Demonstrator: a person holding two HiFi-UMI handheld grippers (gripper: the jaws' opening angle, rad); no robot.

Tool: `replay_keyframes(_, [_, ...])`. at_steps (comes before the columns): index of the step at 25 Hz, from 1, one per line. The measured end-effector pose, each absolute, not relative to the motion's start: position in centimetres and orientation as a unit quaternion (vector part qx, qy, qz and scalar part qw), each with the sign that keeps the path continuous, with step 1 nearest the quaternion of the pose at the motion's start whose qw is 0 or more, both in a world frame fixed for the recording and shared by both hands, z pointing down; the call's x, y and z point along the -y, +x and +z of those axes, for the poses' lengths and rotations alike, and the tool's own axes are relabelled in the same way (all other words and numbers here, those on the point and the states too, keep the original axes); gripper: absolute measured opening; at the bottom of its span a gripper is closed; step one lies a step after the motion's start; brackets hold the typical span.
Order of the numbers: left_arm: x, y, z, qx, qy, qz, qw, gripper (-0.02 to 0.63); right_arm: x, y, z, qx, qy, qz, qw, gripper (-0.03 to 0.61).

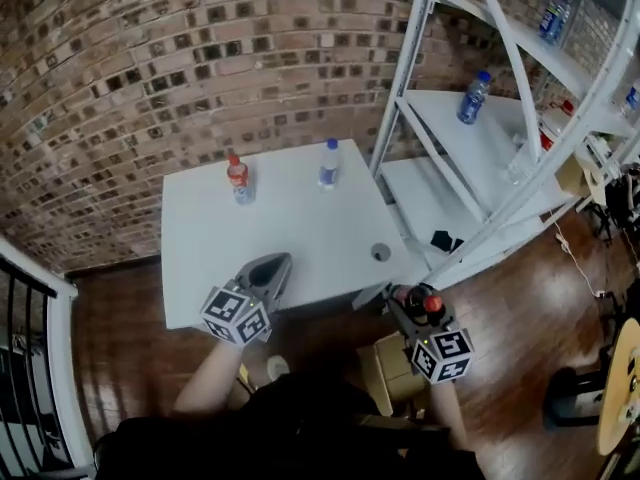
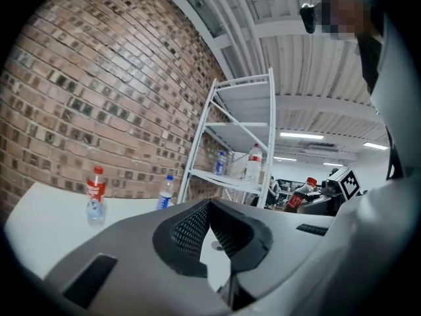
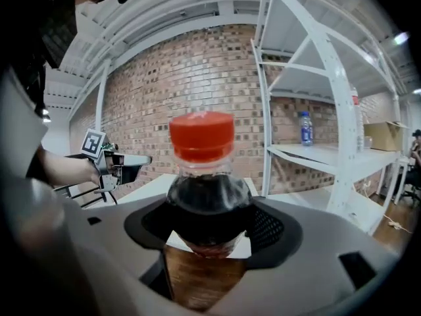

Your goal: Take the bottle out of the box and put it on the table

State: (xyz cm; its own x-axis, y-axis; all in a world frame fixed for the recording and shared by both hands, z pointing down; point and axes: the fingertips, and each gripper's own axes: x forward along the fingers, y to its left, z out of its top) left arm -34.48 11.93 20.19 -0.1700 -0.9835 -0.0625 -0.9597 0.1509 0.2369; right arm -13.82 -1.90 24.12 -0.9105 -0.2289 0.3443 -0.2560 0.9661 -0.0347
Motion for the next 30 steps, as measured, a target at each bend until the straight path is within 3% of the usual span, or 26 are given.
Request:
replay_keyframes(17, [-26.4,-49.5,21.4,0.858,0.495,-0.134,0.042,0.005,-4.8,-33.3,24.9,0.980,-0.033,0.011,0.196,0.320])
replay_keyframes(30, [-32.5,-50.1,20.9,0.914,0.386,-0.123,0.026,0.005,-7.5,-42.2,25.3,0.968,-0.155,-0.023,0.197,0.320])
